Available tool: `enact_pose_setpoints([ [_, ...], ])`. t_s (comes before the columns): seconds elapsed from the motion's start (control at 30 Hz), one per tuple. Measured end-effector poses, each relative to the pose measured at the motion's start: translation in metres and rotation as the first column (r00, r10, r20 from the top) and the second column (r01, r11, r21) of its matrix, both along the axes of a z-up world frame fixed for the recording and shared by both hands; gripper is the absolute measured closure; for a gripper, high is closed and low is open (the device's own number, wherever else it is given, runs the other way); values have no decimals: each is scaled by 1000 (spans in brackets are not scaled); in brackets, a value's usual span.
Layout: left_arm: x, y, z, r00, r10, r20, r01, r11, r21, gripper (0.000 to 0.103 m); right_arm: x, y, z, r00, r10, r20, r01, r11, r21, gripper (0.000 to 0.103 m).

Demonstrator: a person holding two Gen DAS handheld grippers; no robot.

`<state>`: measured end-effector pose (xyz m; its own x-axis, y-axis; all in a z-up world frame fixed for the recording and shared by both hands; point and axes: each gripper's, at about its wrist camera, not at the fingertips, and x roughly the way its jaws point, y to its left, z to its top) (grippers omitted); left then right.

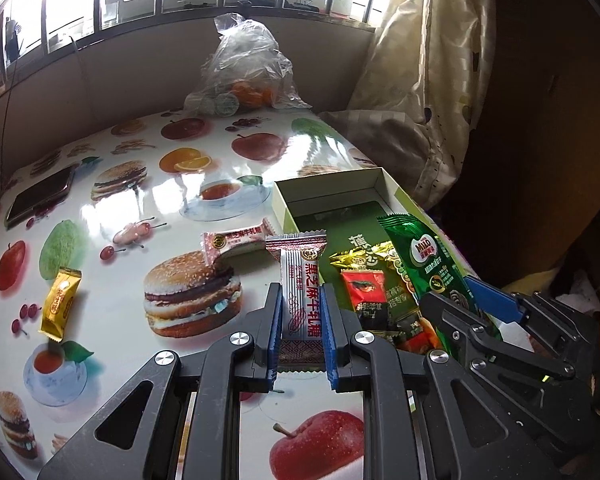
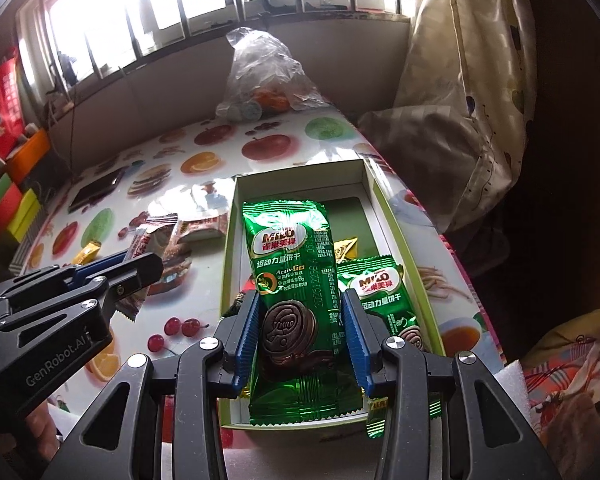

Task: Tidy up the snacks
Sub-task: 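Carry the Milo pack in the right tool over the box while the left tool carries the milk candy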

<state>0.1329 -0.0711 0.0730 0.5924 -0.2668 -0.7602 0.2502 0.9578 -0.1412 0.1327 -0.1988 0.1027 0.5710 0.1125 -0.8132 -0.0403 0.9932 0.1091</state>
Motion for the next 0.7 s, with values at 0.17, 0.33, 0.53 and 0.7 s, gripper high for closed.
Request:
enact_pose_setpoints([
  [0.17, 5, -10, -2, 1000, -25, -8, 25, 1000, -3, 84, 1, -10, -1, 1000, -24, -1, 24, 1000, -2, 63],
  [0.33, 12, -21, -7, 999, -45, -23, 45, 999, -8, 84, 4, -22, -5, 998, -58, -12, 58, 998, -8, 63],
  [0.53, 23, -35, -16, 997, -69, -44, 69, 998, -6, 84, 10, -34, -13, 996, -79, -32, 78, 997, -24, 63],
  [0.7, 31, -43, -25, 994, -81, -68, 80, 997, -10, 84, 20, -42, -21, 995, -91, -45, 89, 995, -34, 63],
])
